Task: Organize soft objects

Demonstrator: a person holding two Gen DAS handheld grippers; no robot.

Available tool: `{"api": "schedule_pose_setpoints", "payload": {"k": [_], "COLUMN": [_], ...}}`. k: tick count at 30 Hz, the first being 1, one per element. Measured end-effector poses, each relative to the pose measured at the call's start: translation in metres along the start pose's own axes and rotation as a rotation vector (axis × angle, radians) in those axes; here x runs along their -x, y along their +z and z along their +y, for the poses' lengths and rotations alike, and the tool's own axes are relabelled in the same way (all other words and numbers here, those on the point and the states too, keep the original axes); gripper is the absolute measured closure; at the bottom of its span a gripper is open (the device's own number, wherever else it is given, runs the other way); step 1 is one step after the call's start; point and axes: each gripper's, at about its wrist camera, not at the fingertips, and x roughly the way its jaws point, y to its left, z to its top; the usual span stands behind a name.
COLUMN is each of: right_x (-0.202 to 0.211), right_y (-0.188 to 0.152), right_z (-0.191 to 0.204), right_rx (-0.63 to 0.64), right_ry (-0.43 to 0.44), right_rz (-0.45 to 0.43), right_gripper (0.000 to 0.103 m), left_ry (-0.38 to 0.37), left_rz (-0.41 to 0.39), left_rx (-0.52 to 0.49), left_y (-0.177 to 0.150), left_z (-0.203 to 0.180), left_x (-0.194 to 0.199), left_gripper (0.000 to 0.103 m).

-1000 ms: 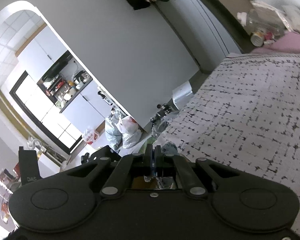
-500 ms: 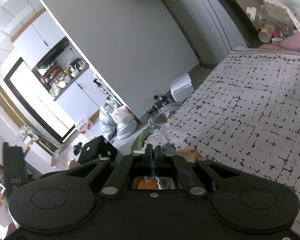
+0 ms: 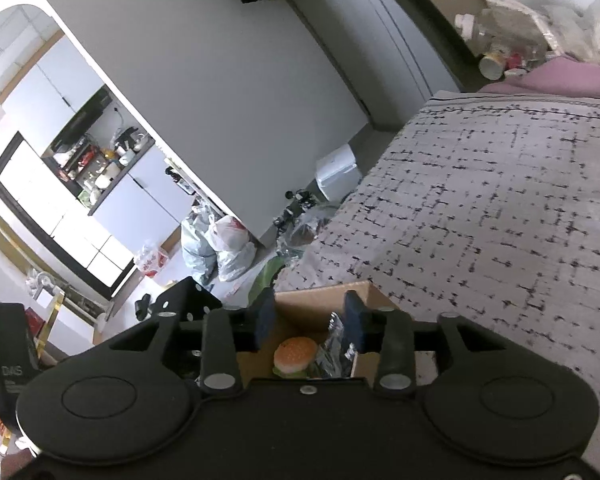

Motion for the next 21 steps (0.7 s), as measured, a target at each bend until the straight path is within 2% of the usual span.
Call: {"api": "schedule_pose_setpoints", "payload": {"k": [5, 12, 16, 21], "right_x": [0.02, 0.056, 0.078, 0.102], "right_y": [-0.004, -0.01, -0.014, -0.019], "right_z": [0.003, 0.01, 0.012, 0.011], "right_rx": [0.002, 0.026, 0.044, 0.054], "right_ry": [-0.021, -0.072, -0.122, -0.161], "right_rz": [0.008, 0.016, 0.015, 0.002], "right_gripper": [0.056, 0.04, 0.025, 0.017], "left_ry": [-0.005, -0.007, -0.012, -0.01], "left_rz": [0.001, 0.006, 0.009, 0.015], "left_rx": [-0.034, -0.103, -0.141, -0.191], "left_y": [-0.005, -0.018, -0.03, -0.045], "left_z": [-0.007, -0.019, -0.025, -0.031], "left_x": [0.023, 0.052, 0.068, 0.084], "left_gripper": [0.016, 0.013, 0.011, 0.01]}}
